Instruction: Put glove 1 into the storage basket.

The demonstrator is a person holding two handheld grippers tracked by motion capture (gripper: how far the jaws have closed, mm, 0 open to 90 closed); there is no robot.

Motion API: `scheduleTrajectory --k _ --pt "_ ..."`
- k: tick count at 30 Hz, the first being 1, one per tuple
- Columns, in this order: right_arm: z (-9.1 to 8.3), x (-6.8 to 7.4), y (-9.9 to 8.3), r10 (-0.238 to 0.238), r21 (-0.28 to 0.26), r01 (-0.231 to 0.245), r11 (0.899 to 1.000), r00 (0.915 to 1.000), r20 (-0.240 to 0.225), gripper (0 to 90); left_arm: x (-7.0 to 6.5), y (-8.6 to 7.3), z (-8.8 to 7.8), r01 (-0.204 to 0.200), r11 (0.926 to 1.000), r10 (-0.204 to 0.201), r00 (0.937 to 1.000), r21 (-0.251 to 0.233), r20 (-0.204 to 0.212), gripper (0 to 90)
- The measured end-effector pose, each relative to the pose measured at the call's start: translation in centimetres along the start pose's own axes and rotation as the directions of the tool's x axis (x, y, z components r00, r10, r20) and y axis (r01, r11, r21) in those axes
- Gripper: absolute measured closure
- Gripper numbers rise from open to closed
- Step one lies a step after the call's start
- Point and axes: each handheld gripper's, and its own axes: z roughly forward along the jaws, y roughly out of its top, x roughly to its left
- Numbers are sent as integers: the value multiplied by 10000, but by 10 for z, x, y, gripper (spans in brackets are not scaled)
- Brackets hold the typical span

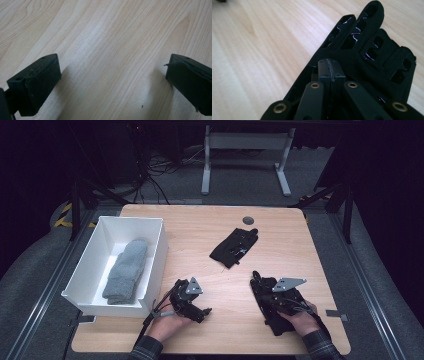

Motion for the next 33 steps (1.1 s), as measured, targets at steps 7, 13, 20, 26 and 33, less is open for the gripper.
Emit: scheduleTrajectory --k 7,13,20,26,33 --pt "-3 9 -2 -119 13 120 9999 9997 -222 895 0 0 0 2 10000 -2 10000 -17 6 2" --pt "-18 2 2 84 -886 -105 9960 9997 -232 764 0 0 0 -9 10000 9 10000 4 2 2" --pt "-30 -20 -6 526 -1253 -450 9911 9969 578 554 0 0 0 -9 10000 9 10000 6 4 1" --pt "-34 -51 -23 1213 -1378 -1028 9851 9836 1334 404 0 0 0 -12 10000 12 10000 8 -1 1" --pt "-28 -75 -35 2042 -1141 -1852 9761 9609 1871 340 0 0 0 7 10000 -7 10000 -8 8 3"
